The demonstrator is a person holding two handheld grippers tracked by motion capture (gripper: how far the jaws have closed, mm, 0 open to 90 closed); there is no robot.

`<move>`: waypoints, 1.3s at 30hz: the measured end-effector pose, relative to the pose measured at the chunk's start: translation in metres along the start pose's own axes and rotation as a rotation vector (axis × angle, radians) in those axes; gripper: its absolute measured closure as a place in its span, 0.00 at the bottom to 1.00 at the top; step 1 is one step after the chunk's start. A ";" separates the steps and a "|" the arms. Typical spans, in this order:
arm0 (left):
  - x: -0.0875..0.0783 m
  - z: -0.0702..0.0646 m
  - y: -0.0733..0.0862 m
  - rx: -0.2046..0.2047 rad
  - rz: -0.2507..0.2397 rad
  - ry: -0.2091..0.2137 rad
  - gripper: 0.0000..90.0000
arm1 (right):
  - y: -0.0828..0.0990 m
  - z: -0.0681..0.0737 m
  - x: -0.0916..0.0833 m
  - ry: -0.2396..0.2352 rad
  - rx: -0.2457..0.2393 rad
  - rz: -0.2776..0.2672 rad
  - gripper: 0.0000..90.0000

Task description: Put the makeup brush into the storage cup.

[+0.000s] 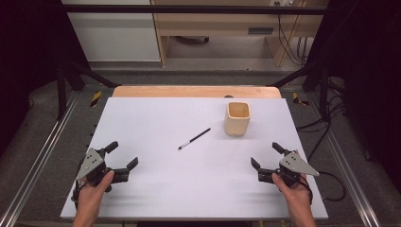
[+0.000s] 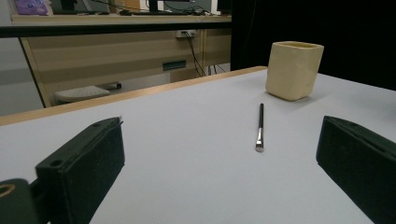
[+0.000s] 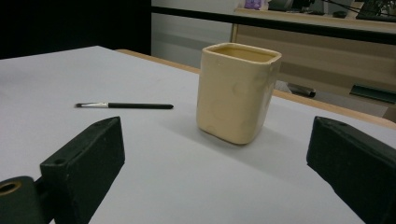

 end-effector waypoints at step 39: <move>0.093 -0.055 -0.038 0.185 0.277 0.105 0.02 | -0.009 0.012 -0.009 0.019 0.006 -0.021 0.02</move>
Point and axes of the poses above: each handheld gripper's, and its own axes: x roughly forward along the jaws, y roughly out of its underside, z roughly to its left, the point moved 4 cm from there along x, roughly forward along the jaws, and after that the axes turned 3 degrees about z, right-handed, at the moved point
